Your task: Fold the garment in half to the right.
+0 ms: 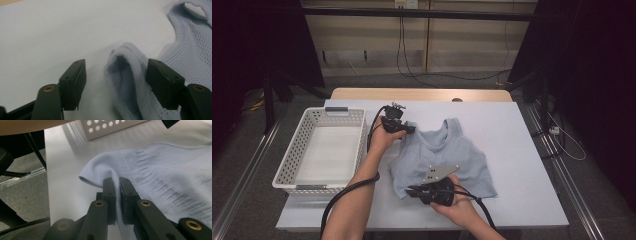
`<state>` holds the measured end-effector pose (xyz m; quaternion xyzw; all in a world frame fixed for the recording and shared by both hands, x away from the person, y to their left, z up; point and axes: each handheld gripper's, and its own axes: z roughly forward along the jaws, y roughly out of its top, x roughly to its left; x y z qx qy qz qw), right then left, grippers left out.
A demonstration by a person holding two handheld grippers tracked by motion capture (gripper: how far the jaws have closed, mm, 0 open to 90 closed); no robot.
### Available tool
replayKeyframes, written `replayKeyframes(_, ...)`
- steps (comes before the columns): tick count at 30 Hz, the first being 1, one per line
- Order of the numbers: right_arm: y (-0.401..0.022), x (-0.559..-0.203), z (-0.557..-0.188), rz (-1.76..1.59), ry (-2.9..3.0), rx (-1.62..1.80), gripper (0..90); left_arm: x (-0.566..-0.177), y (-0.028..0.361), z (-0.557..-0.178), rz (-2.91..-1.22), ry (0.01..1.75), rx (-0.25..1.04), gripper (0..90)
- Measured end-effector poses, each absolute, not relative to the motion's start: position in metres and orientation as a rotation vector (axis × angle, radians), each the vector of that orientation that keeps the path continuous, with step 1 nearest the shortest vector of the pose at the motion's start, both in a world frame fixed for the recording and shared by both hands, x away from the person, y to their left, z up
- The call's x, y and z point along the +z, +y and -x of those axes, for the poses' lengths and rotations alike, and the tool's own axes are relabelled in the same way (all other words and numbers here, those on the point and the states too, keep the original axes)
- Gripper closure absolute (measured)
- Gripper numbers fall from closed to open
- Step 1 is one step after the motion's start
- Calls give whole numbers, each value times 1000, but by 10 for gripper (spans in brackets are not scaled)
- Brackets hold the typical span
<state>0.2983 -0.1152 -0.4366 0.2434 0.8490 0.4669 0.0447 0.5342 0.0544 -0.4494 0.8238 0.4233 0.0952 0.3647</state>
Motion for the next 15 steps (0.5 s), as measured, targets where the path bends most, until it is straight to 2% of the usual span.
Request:
replayKeyframes(3, -115, -437, -298, -742, 2595, 1423, 851, -451, 54, -535, -2121, 1118, 213, 439)
replayKeyframes(7, -115, -436, -298, -740, 2591, 1422, 851, -452, 52, -535, -2119, 1129, 197, 525)
replayKeyframes(10, -116, -435, -297, -738, 2587, 1422, 851, -449, 52, -536, -2126, 1151, 158, 633)
replayKeyframes(12, -116, -434, -296, -740, 2584, 1427, 851, -445, 53, -536, -2123, 1166, 116, 741)
replayKeyframes(15, -116, -434, -296, -734, 2582, 1427, 851, -440, 54, -535, -2141, 1176, 98, 815)
